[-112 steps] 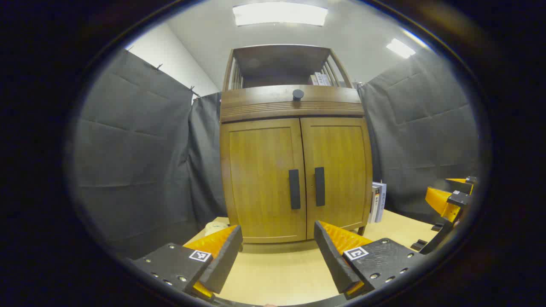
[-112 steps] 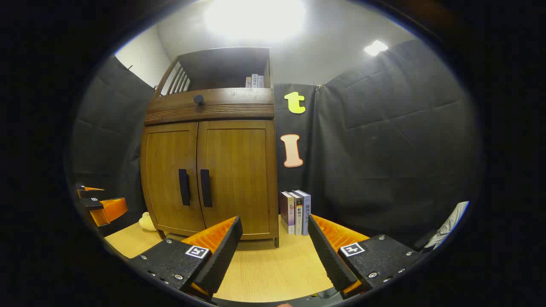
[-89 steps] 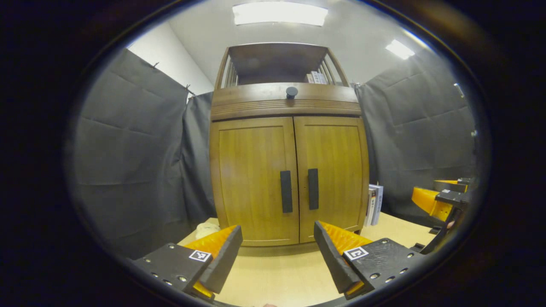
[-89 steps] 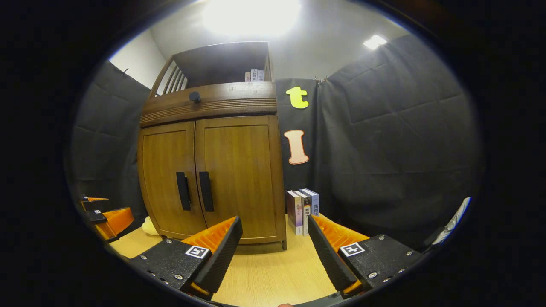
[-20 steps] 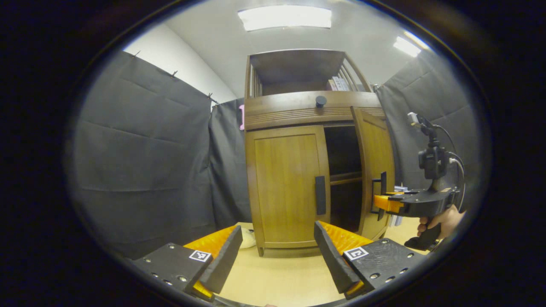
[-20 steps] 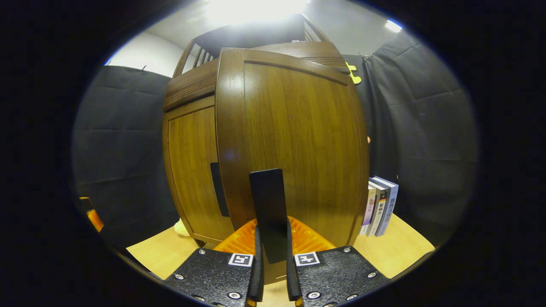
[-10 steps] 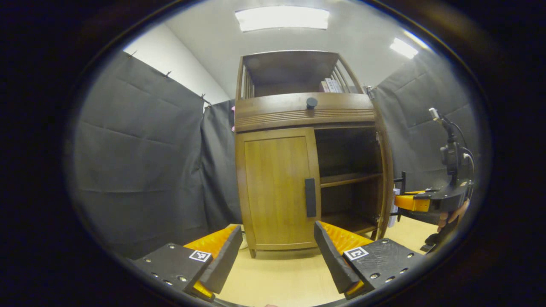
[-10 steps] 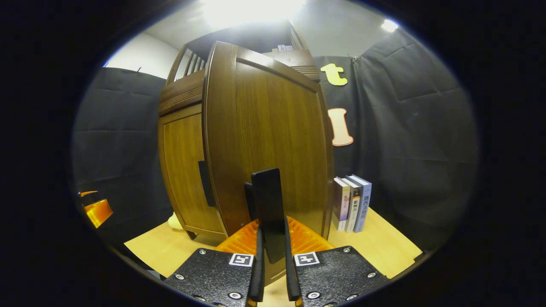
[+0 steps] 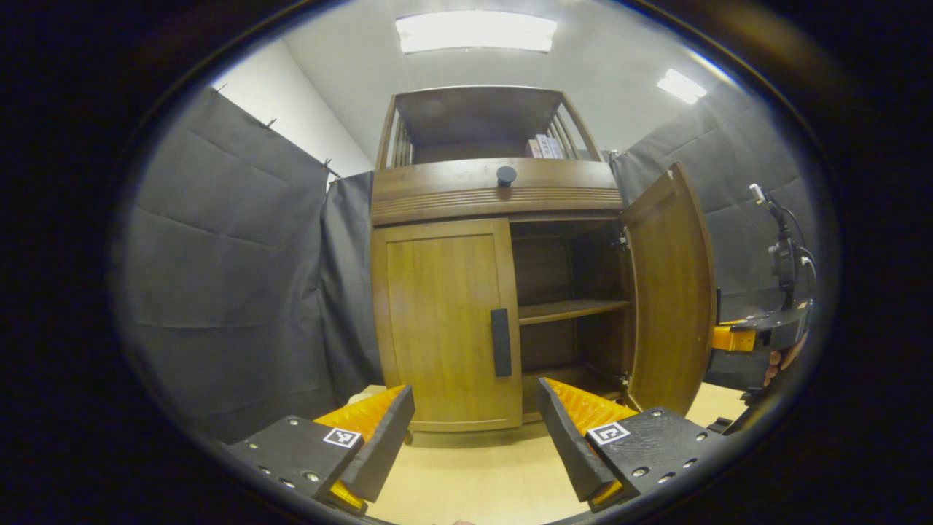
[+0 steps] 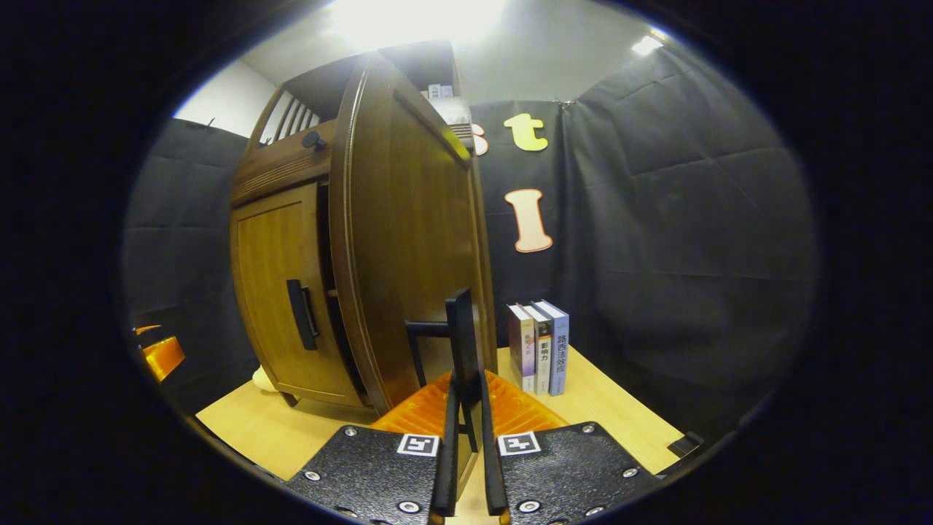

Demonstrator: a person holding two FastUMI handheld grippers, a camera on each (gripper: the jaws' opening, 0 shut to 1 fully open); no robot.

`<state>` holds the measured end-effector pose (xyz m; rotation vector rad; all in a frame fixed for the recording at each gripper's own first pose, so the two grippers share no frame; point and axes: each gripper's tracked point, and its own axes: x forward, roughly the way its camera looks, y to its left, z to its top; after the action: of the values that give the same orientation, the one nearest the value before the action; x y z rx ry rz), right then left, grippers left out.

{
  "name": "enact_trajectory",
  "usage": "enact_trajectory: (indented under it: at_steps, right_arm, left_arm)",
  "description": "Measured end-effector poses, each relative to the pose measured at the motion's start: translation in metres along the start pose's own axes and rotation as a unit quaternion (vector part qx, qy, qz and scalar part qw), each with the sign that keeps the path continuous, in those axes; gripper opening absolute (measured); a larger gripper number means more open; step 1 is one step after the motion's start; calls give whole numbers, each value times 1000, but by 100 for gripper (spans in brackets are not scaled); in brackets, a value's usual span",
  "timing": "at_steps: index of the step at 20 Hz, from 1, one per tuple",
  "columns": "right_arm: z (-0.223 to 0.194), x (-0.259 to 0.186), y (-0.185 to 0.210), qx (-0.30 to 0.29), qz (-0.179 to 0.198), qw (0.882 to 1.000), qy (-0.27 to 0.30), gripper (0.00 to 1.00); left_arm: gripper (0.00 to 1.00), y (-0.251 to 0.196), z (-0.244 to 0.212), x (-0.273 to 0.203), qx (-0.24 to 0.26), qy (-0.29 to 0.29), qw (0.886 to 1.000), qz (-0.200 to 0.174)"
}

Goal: Open the right door of the double-door shoe cabinet with the right hand, and open the left door with the left hand.

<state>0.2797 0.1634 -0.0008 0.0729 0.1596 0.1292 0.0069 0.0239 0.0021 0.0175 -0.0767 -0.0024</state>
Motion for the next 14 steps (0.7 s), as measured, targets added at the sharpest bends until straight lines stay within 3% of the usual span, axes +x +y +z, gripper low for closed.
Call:
enact_trajectory:
  at_steps: [3, 11, 12, 13, 14]
  right_arm:
    - [4, -4, -14, -1, -21, 1000, -7, 9]
    - [7, -16, -54, 1, -88, 996, -12, 9]
    - [8, -18, -61, 4, -100, 995, -15, 1]
    - [9, -20, -68, 7, -111, 994, -18, 11]
    - [10, -24, -68, 16, -111, 993, -19, 12]
  left_arm:
    - [100, -2, 0, 1, 2, -3, 1000, -8]
    - [100, -3, 3, 10, -11, -18, 999, -26]
    - [100, -4, 5, 16, -12, -22, 999, -27]
    - [96, -5, 8, 21, -13, -26, 999, -28]
    - [100, -6, 8, 24, -13, -27, 999, -30]
